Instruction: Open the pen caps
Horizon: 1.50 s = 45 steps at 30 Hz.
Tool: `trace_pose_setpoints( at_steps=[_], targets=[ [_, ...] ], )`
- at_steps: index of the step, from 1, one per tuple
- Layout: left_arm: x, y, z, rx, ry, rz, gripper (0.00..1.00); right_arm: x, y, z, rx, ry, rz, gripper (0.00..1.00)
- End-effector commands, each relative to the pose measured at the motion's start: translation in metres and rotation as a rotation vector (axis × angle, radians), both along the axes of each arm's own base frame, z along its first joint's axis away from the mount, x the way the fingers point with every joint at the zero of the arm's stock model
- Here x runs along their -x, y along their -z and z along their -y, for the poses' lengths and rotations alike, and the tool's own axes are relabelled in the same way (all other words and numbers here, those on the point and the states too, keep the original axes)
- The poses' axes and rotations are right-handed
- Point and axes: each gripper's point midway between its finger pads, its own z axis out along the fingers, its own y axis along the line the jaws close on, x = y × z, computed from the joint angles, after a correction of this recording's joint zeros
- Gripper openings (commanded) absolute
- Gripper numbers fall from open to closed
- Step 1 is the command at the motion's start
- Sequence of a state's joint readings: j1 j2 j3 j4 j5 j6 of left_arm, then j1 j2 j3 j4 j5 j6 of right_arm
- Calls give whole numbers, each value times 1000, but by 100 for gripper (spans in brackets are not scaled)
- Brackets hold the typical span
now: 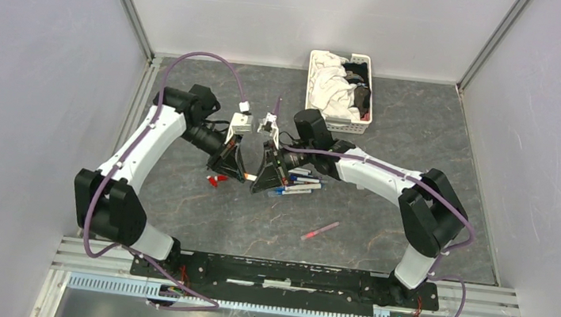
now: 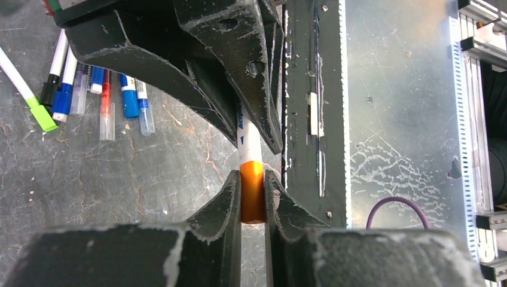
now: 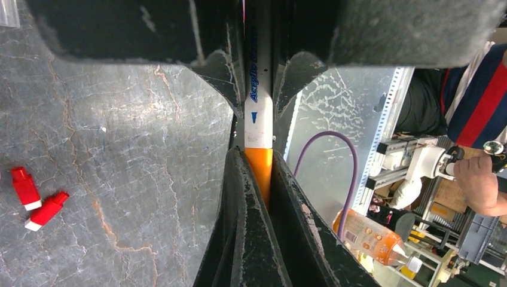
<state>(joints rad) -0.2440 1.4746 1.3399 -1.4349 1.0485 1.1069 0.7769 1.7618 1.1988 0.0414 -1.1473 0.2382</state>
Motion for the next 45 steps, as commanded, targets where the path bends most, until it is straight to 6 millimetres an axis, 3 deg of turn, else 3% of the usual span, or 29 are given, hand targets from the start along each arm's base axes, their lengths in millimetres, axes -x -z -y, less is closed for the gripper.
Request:
trace_pose_setpoints(
  at_steps=[1, 10, 18, 24, 26, 29, 32, 35, 40, 43, 45],
  targets=[
    [0, -6, 5, 31, 27, 26, 2, -6, -19, -5, -58, -23, 62, 0],
    [-3, 1, -15, -105, 32, 101, 2, -8, 8, 32, 8, 14, 84, 0],
    [-3, 8, -29, -192, 40, 162, 2, 0, 28, 50, 66, -18, 113, 0],
    [-6, 8, -35, -216, 44, 198, 2, -4, 31, 58, 81, 15, 115, 0],
    [-10, 6, -35, -205, 37, 203, 2, -13, 30, 60, 91, 55, 124, 0],
    [-18, 7, -25, -152, 10, 168, 2, -65, 29, 75, 129, 315, 132, 0],
    [-40, 20, -11, -105, -83, 136, 2, -134, 35, 126, 199, 711, 109, 0],
    [-78, 45, -5, -142, -239, 179, 2, -179, 43, 198, 306, 1073, 121, 0],
    [-113, 89, -15, -260, -379, 227, 7, -190, 63, 299, 427, 1487, 99, 0],
    [-122, 113, -22, -318, -406, 233, 12, -184, 83, 343, 506, 1643, 67, 0],
    [-125, 128, -25, -349, -409, 228, 15, -178, 96, 362, 567, 1703, 62, 0]
  ],
)
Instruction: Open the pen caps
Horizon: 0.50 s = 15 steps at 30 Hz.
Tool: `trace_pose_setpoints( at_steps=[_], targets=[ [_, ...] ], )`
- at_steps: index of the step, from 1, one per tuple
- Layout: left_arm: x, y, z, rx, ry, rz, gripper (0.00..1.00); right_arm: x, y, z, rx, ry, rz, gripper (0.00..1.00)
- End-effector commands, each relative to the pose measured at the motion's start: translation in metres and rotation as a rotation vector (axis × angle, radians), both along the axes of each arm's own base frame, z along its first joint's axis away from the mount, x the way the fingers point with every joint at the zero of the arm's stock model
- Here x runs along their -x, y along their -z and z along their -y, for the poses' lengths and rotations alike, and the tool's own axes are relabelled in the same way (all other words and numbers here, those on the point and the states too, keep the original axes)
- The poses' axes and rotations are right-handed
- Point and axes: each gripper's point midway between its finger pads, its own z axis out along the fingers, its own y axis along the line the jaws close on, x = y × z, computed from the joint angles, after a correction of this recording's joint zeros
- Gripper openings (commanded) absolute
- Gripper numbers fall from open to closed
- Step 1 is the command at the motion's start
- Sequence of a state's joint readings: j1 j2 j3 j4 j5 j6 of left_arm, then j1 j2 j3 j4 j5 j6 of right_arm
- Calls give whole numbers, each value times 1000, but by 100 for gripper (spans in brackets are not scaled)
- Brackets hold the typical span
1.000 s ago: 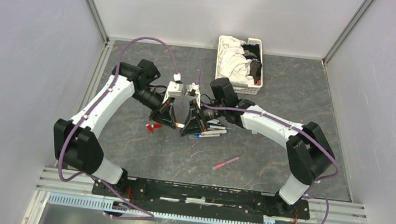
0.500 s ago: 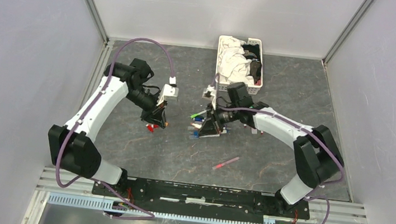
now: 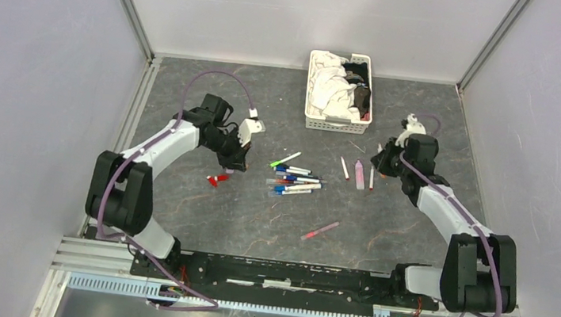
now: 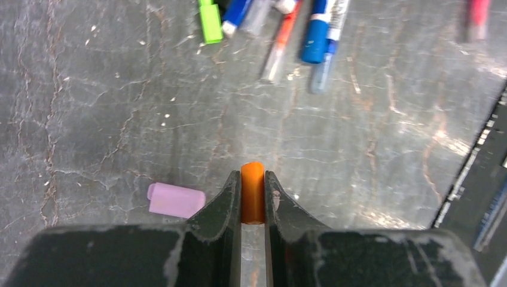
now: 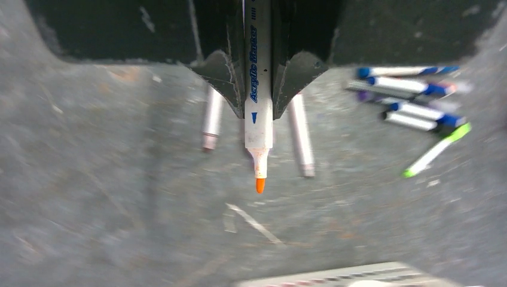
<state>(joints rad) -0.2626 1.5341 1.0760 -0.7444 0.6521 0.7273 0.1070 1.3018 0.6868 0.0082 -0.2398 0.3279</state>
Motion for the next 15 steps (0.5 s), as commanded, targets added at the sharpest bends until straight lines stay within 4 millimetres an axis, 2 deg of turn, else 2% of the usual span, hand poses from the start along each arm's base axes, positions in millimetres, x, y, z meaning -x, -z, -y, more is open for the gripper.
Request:
trace_pose_setpoints(
  at_steps=[1, 5, 10, 12, 15],
  targets=[
    [-37, 23, -3, -57, -102, 81, 17, -1, 20, 55, 102, 260, -17, 0],
    [-41, 46, -7, -104, -112, 68, 19, 4, 41, 78, 193, 341, -57, 0],
    [-42, 63, -10, -129, -113, 46, 23, -3, 58, 83, 235, 340, -97, 1],
    [-41, 65, -9, -127, -110, 40, 29, -7, 63, 85, 256, 336, -104, 2],
    [-40, 66, -7, -116, -104, 29, 43, -12, 71, 88, 287, 332, -138, 4]
  ],
)
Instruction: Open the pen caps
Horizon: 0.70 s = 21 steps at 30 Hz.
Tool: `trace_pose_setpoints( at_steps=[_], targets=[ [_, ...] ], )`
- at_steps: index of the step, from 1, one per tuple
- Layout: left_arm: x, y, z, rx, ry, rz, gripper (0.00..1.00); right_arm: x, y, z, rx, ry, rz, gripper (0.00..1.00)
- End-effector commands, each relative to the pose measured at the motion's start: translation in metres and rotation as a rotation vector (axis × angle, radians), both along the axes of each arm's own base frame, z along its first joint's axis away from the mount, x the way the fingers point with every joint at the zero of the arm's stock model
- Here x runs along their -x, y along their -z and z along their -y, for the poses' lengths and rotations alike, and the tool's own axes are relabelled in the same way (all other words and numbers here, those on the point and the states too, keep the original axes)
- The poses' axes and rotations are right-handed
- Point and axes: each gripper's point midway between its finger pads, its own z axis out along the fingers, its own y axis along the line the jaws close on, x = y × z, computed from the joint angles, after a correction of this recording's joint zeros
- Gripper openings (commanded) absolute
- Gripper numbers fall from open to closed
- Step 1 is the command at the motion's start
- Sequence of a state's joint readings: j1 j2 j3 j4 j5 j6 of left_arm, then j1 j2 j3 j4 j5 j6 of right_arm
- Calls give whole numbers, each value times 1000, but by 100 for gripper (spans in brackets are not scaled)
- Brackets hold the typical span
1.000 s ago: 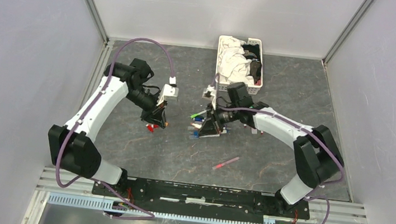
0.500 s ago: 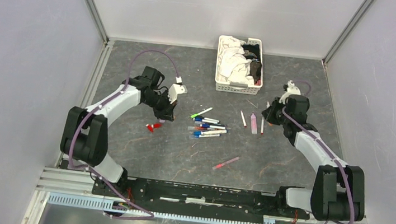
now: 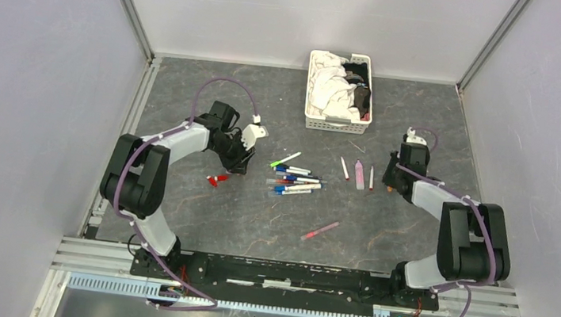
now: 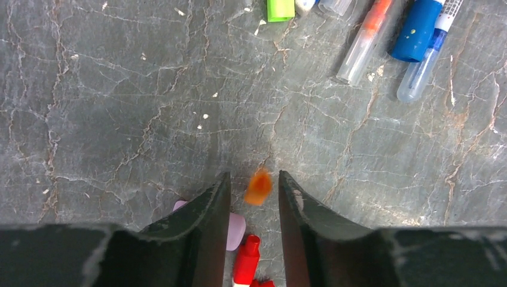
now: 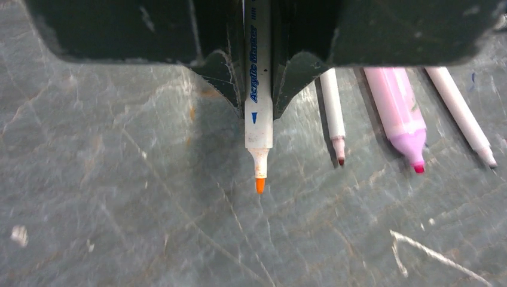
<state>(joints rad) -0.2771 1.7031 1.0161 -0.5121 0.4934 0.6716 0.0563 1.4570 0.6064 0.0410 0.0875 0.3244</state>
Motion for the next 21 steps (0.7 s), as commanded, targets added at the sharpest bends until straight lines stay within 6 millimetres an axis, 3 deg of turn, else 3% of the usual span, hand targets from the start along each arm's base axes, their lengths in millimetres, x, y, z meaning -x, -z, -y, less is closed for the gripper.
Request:
trace_pose_setpoints(
  at_steps=[1, 3, 9, 11, 12, 17, 21],
  targets=[
    [-7, -1, 5, 20, -14, 19, 46, -26, -9, 12, 65, 23, 32, 5],
    [-5, -4, 7, 33, -8, 10, 55, -27, -6, 11, 61, 17, 24, 9],
    [-4, -37, 17, 103, -10, 9, 65, -28, 3, 8, 58, -3, -18, 28],
    [-2, -55, 22, 137, -3, 11, 82, -25, 7, 9, 63, -1, -38, 33],
    [0, -63, 24, 150, 2, 14, 97, -23, 8, 9, 64, -2, -42, 34],
    [-3, -110, 25, 194, -8, 76, 100, -17, 10, 6, 48, -11, -41, 37],
    [-10, -149, 19, 215, -45, 136, 100, -19, 2, 0, 20, -27, -11, 33]
  ],
)
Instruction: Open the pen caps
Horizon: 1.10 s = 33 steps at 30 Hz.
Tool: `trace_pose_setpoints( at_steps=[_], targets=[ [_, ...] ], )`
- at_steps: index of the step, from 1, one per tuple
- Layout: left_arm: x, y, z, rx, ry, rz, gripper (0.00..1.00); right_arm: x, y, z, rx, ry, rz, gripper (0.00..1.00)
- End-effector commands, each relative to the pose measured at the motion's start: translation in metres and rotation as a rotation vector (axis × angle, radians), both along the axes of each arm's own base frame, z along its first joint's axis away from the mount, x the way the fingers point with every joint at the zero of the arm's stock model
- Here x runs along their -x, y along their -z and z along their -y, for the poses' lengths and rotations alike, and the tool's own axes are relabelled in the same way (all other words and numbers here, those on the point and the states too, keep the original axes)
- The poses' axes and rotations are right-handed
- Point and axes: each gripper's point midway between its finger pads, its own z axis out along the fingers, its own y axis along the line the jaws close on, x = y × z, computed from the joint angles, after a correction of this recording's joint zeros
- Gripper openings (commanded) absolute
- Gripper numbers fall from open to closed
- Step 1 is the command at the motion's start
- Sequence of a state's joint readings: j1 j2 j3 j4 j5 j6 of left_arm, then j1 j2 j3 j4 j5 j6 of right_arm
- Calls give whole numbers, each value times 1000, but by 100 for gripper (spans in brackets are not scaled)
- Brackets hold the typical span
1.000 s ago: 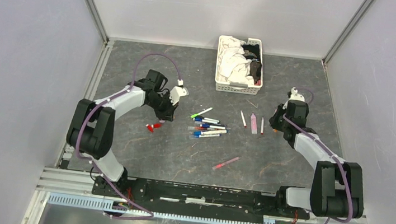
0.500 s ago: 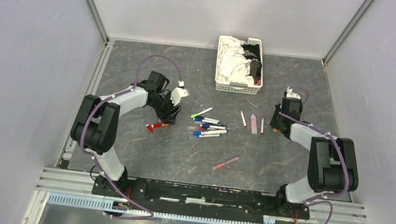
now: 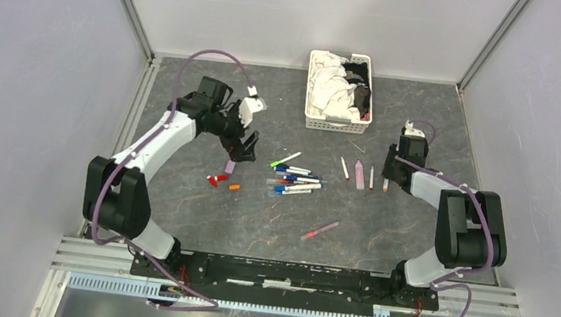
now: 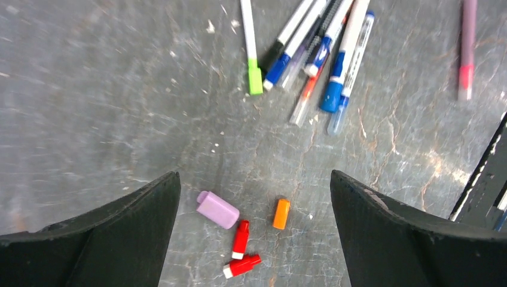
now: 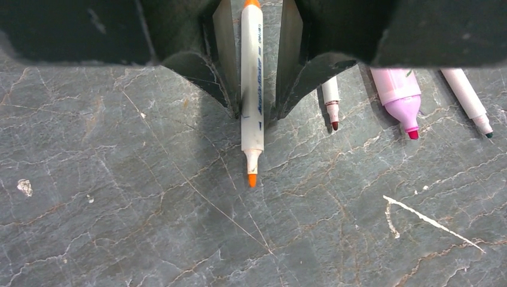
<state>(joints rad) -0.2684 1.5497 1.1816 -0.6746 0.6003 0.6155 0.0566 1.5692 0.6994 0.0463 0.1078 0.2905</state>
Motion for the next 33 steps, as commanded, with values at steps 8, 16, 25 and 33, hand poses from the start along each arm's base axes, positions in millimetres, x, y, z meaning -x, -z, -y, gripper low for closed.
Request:
trace_pose_setpoints(
  at_steps=[8, 16, 25, 33],
  targets=[
    [-34, -141, -47, 172, -304, 180, 100, -8, -29, -16, -35, -54, 55, 30],
    [-49, -177, -100, 220, -535, 261, 100, -23, -92, -66, 25, -198, 208, 44],
    [-17, -128, -76, 253, -387, 27, 100, -13, -105, -249, -16, -1055, 233, 46],
    [8, -87, -65, 273, -313, -130, 100, -29, -93, -300, 71, -1313, 294, 47]
  ],
)
